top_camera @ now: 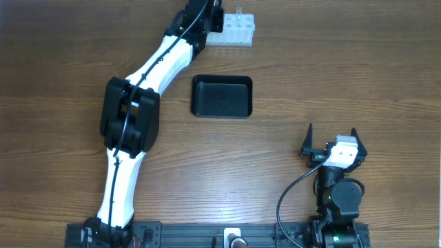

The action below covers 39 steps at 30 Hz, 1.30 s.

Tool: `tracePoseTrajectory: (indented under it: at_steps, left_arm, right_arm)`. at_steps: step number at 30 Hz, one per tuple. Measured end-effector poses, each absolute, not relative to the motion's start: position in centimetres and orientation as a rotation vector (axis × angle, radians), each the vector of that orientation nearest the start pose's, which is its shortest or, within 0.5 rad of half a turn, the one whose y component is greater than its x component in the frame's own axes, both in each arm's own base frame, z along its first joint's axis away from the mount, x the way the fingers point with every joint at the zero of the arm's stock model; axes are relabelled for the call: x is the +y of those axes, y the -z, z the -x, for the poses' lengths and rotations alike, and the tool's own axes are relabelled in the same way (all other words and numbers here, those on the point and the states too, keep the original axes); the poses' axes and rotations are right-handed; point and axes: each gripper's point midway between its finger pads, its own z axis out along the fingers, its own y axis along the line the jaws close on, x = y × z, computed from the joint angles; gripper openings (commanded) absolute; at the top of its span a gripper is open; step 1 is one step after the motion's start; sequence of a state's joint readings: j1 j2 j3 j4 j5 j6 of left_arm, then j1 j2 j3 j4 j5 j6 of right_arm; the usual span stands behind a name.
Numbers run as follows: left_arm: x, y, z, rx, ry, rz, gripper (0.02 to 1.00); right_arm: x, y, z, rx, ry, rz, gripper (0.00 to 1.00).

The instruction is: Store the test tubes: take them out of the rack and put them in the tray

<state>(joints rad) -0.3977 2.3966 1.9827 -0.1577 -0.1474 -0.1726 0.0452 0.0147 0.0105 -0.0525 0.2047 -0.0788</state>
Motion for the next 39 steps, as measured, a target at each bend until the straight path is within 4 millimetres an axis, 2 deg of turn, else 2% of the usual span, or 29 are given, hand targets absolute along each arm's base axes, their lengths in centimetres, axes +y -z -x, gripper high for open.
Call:
tracePoseTrajectory:
  at_steps: [8,12,16,24,28,32,36,39]
  left_arm:
    - [-23.5,-11.8,-62.4,2.146,0.172,-0.157,0.040]
    - [-23.4,-13.2,-62.3,2.129,0.178,-0.153,0.038]
    - [-23.2,-16.4,-62.1,2.081,0.185,-0.140,0.040]
    - [-22.4,-25.0,-61.0,1.952,0.203,-0.103,0.040]
    - [-21.8,-27.0,-59.4,1.977,0.200,-0.111,0.040]
    - [-20.9,-26.7,-56.2,2.110,0.203,-0.115,0.040]
    - [-20.5,-25.1,-52.4,2.286,0.250,-0.114,0.040]
    - [-20.7,-23.1,-49.6,2.434,0.303,-0.116,0.040]
  right_arm:
    - [-2.4,-16.3,-24.5,1.629,0.192,-0.057,0.993]
    - [-2.4,-16.3,-24.5,1.629,0.193,-0.056,0.993]
    - [-2.4,-16.3,-24.5,1.629,0.192,-0.057,0.993]
    - [-2.4,-16.3,-24.5,1.629,0.192,-0.056,0.991]
    - [-2.4,-16.3,-24.5,1.629,0.192,-0.056,0.993]
    - [-2.4,-16.3,-24.5,1.629,0.192,-0.057,0.991]
    - [-2.4,-16.3,-24.5,1.629,0.192,-0.057,0.991]
    - [-2.4,-16.3,-24.5,1.629,0.193,-0.056,0.991]
